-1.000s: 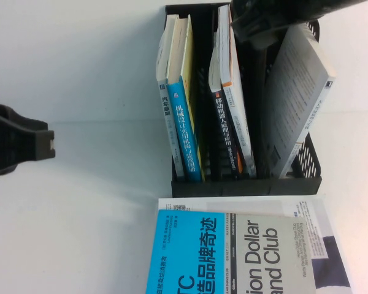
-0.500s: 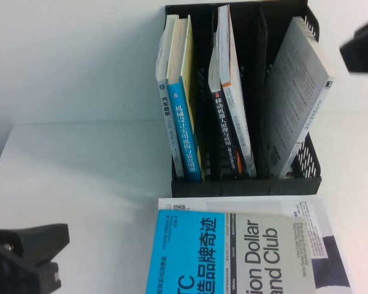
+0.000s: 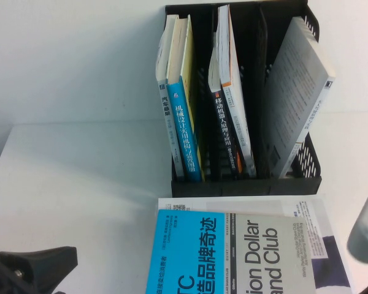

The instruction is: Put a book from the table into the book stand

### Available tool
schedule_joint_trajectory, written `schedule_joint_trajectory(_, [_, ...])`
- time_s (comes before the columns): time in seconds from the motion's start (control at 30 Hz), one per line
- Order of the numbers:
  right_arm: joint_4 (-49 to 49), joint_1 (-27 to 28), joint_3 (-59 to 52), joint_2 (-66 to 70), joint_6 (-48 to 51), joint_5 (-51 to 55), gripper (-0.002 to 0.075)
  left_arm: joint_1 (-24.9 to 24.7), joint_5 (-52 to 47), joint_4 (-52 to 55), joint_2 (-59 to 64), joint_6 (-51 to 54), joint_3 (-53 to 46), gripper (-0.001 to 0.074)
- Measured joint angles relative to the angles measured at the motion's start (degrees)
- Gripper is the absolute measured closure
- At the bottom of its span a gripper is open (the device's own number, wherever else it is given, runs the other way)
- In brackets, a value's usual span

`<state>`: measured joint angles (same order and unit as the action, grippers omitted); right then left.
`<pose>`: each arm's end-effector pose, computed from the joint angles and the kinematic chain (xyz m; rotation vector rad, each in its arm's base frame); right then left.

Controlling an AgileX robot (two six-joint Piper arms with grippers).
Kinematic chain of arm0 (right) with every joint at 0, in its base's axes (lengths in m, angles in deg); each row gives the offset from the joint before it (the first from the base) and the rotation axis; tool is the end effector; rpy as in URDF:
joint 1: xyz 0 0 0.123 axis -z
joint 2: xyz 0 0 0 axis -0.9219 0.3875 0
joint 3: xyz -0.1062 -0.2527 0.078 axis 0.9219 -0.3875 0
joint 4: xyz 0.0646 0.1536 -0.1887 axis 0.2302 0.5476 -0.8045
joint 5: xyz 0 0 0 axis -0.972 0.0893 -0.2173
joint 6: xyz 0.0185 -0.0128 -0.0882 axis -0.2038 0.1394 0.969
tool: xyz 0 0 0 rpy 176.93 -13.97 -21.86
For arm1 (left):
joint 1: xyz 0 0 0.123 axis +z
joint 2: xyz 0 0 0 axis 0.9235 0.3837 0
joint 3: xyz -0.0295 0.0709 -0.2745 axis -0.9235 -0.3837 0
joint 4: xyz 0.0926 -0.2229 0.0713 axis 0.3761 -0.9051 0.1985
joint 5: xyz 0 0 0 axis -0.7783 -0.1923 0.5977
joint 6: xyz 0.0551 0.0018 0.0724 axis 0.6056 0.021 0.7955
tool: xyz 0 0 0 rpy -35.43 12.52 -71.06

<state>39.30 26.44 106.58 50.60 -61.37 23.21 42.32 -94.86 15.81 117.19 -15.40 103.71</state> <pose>0.1185 0.1354 0.3403 -1.1266 2.4451 0.5767 0.1044 -0.0656 0.2893 0.1345 2.0995 -0.6926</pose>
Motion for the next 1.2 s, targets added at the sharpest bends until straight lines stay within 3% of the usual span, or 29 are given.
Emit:
schedule_joint_trajectory(0.2, [7.14, 0.0, -6.87, 0.0, 8.36, -3.61, 0.0726, 0.0, 0.12, -0.16, 0.0, 0.34, 0.0, 0.0737])
schedule_joint_trajectory(0.33, [3.74, 0.0, -7.51, -0.05, 8.34, -3.25, 0.0727, 0.0, 0.12, 0.3, 0.0, 0.46, 0.0, 0.0737])
schedule_joint_trajectory(0.53, [-20.2, 0.0, -9.1, -3.52, -8.98, -10.92, 0.0728, 0.0, -0.34, 0.57, 0.0, 0.55, 0.0, 0.0737])
schedule_joint_trajectory(0.7, [-35.94, 0.0, -14.4, -15.2, -26.92, -25.17, 0.0728, 0.0, -0.34, 0.57, 0.0, 0.43, 0.0, 0.0737])
schedule_joint_trajectory(0.83, [-48.37, 0.0, -20.57, -26.31, -41.14, -29.7, 0.0728, 0.28, -0.59, 0.57, -0.48, 0.43, 0.0, 0.0737])
schedule_joint_trajectory(0.97, [-52.2, 0.0, -26.75, -35.75, -50.51, -29.67, 0.0728, 2.28, -1.83, 0.57, -4.0, 0.32, -0.29, 0.0737])
schedule_joint_trajectory(1.2, [-52.89, 0.0, -32.0, -46.0, -52.81, -28.53, 0.0728, 8.5, -1.92, 0.57, -13.74, 0.31, -5.52, 0.0737])
